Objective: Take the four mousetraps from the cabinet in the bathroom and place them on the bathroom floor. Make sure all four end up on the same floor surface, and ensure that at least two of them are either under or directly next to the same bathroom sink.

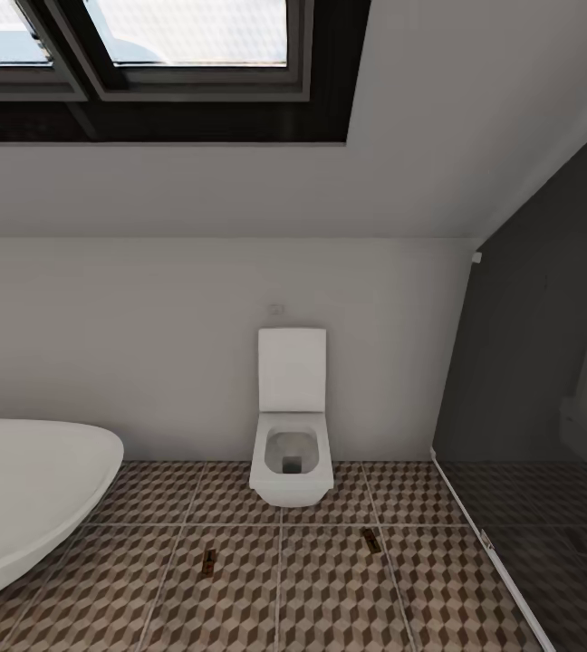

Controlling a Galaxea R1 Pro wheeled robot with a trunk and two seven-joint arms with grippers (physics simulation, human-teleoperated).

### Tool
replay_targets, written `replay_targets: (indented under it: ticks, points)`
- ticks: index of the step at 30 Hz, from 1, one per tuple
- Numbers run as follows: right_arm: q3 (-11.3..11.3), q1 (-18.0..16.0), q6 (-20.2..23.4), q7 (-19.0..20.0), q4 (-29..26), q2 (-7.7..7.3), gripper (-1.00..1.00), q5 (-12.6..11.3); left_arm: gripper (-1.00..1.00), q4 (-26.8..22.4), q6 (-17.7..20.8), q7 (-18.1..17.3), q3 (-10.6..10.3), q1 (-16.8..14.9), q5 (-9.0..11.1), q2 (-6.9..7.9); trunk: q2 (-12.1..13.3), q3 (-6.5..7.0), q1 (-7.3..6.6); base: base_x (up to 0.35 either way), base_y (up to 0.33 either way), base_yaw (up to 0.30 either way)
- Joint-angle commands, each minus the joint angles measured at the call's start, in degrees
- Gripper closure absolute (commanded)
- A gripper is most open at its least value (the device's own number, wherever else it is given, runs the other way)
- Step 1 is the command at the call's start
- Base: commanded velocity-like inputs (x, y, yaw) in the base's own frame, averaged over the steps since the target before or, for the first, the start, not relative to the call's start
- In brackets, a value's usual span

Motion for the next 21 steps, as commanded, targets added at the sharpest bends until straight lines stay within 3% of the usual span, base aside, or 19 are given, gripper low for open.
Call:
replay_targets:
  ticks: [1, 21]
  points:
    - [0.48, -0.07, -0.30, -0.02, 0.15, 0.02, -1.00, -0.50, -1.00, 0.05, -0.21, 0.07, -0.15, -0.04, 0.42, -0.01, -0.04, -0.07, 0.00, 0.000, 0.000, 0.000]
    - [0.41, -0.07, -0.30, -0.02, 0.16, 0.02, -1.00, -0.56, -1.00, 0.03, -0.23, 0.07, -0.15, -0.04, 0.42, 0.04, -0.04, -0.07, 0.00, 0.000, 0.000, 0.000]
